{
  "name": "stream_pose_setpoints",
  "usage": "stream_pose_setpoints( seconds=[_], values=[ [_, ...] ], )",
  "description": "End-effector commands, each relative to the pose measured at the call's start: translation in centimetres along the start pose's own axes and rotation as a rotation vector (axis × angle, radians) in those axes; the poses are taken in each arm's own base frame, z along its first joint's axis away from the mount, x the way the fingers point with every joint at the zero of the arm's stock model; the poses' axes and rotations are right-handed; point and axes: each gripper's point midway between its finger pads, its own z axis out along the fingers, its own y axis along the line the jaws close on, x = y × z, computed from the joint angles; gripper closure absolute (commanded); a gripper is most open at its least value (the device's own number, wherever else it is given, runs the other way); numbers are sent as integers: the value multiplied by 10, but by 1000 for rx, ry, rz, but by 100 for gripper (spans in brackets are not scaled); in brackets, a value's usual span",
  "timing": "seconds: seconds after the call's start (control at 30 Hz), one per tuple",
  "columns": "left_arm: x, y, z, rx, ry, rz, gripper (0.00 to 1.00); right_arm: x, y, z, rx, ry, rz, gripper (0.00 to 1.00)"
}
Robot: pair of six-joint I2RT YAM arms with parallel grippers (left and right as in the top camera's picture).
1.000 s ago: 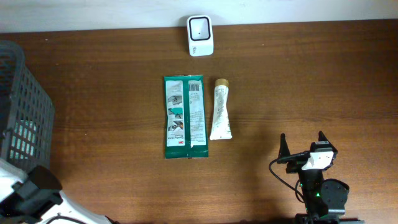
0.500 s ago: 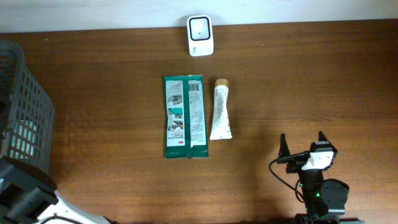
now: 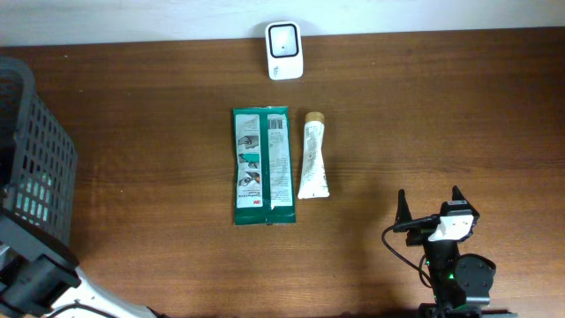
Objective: Scan the item barcode
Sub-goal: 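Reach the left gripper into the basket and grasp the pale green pouch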
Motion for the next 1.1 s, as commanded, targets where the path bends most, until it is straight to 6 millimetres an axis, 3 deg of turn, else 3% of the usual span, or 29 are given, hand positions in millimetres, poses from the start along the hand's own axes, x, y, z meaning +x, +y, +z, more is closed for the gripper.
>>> stream_pose_setpoints(
  seconds=[0.0,0.13,0.37,0.53,0.63,0.8,0.97,1.07],
  values=[
    [8,-7,24,50,24,68,11,4,1,0,-7,6,-5,2],
    [20,-21,44,126,60,138,13,4,1,0,-7,6,-6,2],
    [32,-24,69,140,107,137,16,3,1,0,-7,6,-5,2],
    [35,-25,70,142,116,136,40,4,1,0,-7,6,-5,2],
    [36,-25,70,143,120,135,72,4,1,0,-7,6,-5,2],
    [35,-25,69,143,121,122,98,4,1,0,-7,6,-5,2],
    [17,-21,49,129,72,64,100,4,1,0,-7,6,-5,2],
    [-6,-17,20,114,7,-11,100,4,1,0,-7,6,-5,2]
  ],
)
